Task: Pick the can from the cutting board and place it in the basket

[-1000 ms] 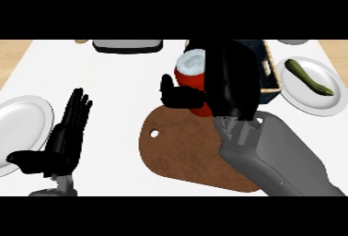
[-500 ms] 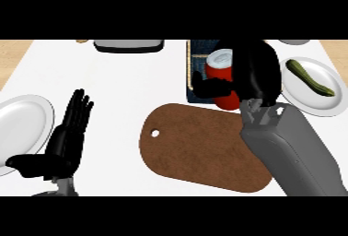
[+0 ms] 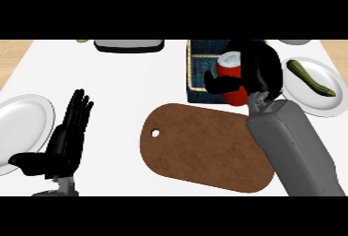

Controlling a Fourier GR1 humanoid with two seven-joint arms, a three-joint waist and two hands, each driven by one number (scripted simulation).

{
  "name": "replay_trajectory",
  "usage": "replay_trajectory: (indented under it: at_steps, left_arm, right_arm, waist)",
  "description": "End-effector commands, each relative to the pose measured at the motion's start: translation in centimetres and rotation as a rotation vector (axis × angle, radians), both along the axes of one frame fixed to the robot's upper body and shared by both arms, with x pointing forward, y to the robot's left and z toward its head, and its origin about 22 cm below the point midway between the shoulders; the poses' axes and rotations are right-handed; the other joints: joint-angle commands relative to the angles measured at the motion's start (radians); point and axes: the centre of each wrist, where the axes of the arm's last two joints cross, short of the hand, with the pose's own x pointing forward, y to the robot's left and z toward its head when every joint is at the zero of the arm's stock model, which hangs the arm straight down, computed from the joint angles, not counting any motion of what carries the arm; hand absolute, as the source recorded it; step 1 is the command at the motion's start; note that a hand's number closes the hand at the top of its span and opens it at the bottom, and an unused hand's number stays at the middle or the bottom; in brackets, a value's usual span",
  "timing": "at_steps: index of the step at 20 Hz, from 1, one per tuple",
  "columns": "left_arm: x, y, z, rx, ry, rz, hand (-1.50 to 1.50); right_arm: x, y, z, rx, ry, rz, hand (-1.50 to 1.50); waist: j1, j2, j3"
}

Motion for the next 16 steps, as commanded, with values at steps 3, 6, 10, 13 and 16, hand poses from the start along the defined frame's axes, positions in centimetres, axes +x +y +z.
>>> replay_trajectory:
  at_steps: [3,6,10,13,16]
  left_arm:
    - [-0.1,0.8,-0.3,-0.010,-0.006,-0.006,0.00]
    - [1.0,-1.4,-1.1,0.007,-0.007,0.012,0.00]
    - [0.7,0.2,-0.7,-0.005,-0.014,0.020,0.00]
    - [-0.4,-1.1,-0.9,-0.005,-0.007,-0.008,0.00]
    - [0.8,0.4,0.3,0.012,-0.019,-0.014,0.00]
  right_arm:
    - [-0.3,-1.7,-4.3,0.020,0.007,-0.014,1.50]
    - [1.0,-2.9,-2.2,0.068,0.014,-0.023,1.50]
    - [1.2,-3.5,-6.1,0.086,0.001,-0.110,1.50]
    - [1.4,-4.6,-4.5,0.073,0.051,-0.092,-1.50]
    - [3.8,-5.1,-6.2,0.055,0.066,-0.059,-1.50]
  waist:
    - [-0.001,0.000,0.000]
    - [-0.003,0.000,0.000]
    - [-0.001,0.001,0.000]
    - [-0.001,-0.001,0.000]
    - [0.004,0.002,0.000]
